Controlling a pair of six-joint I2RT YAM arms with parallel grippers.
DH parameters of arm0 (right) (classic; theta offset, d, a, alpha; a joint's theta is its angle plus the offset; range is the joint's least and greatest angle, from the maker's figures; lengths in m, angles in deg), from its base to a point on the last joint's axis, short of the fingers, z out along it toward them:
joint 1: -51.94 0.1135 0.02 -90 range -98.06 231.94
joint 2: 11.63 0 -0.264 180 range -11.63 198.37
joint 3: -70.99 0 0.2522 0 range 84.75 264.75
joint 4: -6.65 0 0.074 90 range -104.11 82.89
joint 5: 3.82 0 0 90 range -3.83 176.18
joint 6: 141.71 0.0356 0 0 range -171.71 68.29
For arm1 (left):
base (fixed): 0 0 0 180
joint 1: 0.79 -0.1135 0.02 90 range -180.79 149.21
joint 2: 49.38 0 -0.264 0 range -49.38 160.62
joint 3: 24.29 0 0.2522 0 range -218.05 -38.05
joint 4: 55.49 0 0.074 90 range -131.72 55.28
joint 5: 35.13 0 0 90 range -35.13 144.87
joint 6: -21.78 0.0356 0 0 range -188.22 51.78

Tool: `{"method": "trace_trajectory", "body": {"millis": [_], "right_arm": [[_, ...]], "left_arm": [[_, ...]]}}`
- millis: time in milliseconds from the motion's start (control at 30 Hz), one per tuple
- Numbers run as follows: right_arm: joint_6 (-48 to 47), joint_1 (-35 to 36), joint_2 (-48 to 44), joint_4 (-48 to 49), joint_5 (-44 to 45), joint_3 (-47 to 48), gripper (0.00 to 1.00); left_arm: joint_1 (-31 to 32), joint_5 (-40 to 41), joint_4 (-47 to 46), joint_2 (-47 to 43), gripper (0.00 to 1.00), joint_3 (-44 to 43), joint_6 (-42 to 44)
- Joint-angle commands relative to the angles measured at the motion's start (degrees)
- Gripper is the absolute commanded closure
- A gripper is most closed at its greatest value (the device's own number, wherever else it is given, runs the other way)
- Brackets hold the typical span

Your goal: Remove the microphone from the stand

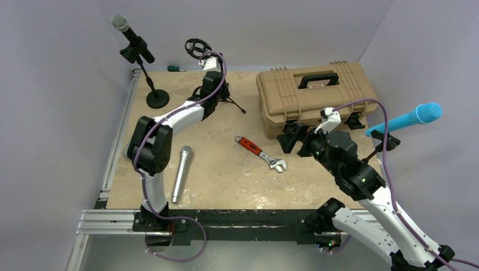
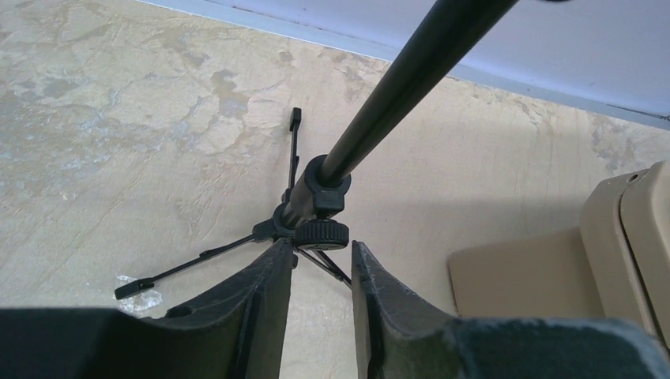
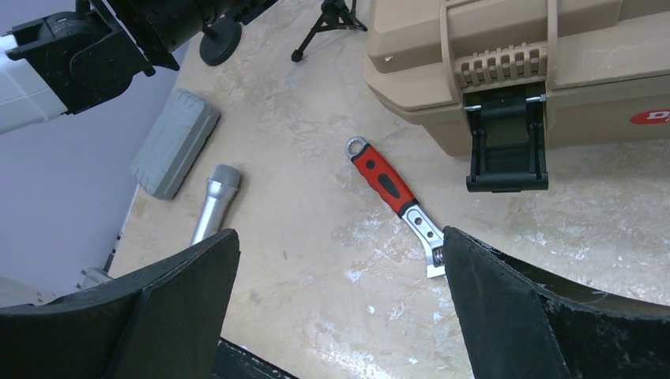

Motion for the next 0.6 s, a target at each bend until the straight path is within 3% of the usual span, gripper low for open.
{"method": "trace_trajectory", "body": {"millis": [0, 233, 567], "right_arm": [[0.3, 0.3, -0.3, 0.9, 1.0, 0.5, 0.01], [0.2, 0.3, 0.2, 1.1, 0.9, 0.5, 0.01], [-0.2, 0.3, 0.6, 0.9, 0.9, 1.1, 0.01]], "left_arm": [[0.0, 2.3, 0.9, 0.6, 0.62, -3.6, 1.4], [-0.1, 3.8, 2.1, 1.3, 0.56, -5.2, -0.4], [-0.3, 4.9, -1.1, 1.0, 0.63, -4.0, -3.3]]}}
